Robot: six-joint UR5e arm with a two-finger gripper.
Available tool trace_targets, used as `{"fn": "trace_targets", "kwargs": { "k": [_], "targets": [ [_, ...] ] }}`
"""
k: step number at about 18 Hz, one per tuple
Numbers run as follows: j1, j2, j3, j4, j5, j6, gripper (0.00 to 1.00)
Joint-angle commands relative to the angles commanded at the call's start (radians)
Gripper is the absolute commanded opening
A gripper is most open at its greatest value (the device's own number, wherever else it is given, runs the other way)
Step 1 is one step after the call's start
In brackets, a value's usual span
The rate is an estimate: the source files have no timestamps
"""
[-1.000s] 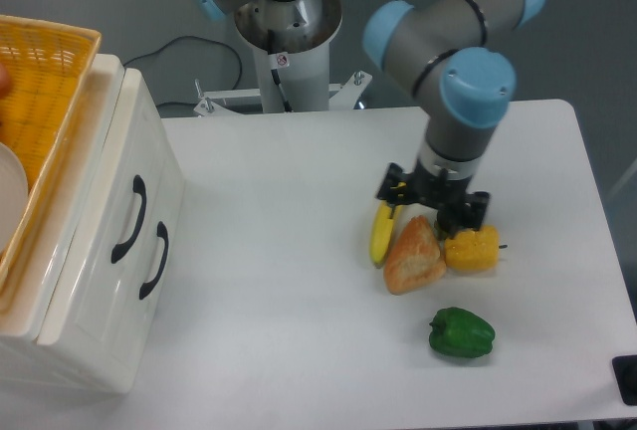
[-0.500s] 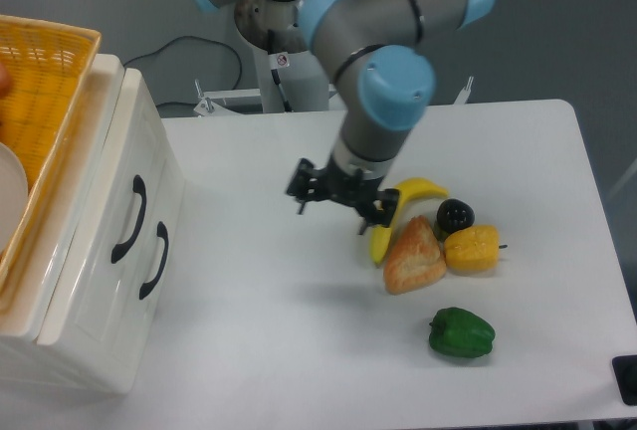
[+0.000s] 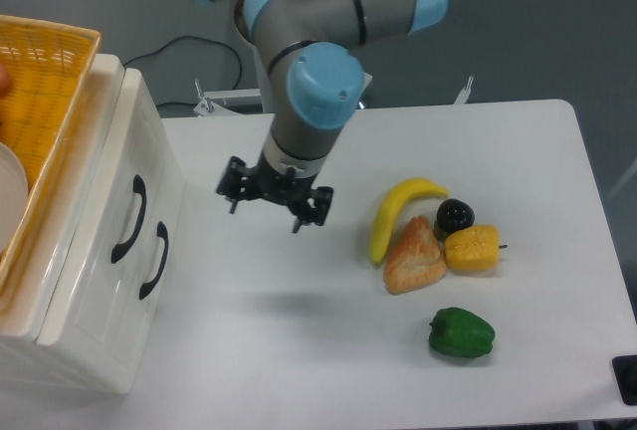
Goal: Slide open the top white drawer
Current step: 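Move the open gripper to the upper drawer's black handle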
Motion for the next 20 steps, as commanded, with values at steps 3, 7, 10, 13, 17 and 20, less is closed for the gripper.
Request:
{"fn": "trace_targets", "kwargs": {
  "k": [3,7,10,13,17,20],
  "targets": [
    [0.0,0.0,0.0,-0.002,-0.051,-0.002,1.0],
    [-0.003,0.0,0.0,-0.003,-0.078,-0.003,1.0],
    [-0.006,-0.002,0.0,-0.005,-0.103,-0.002,1.0],
    [-0.022,-0.002,-0.002,-0.008,-0.106,-0.011,1.0],
    [-0.04,-0.002,-0.003,-0.008,-0.109,-0.034,1.0],
    [-0.058,-0.006,-0.002,-0.005,-0.114,-0.052,1.0]
  ]
}}
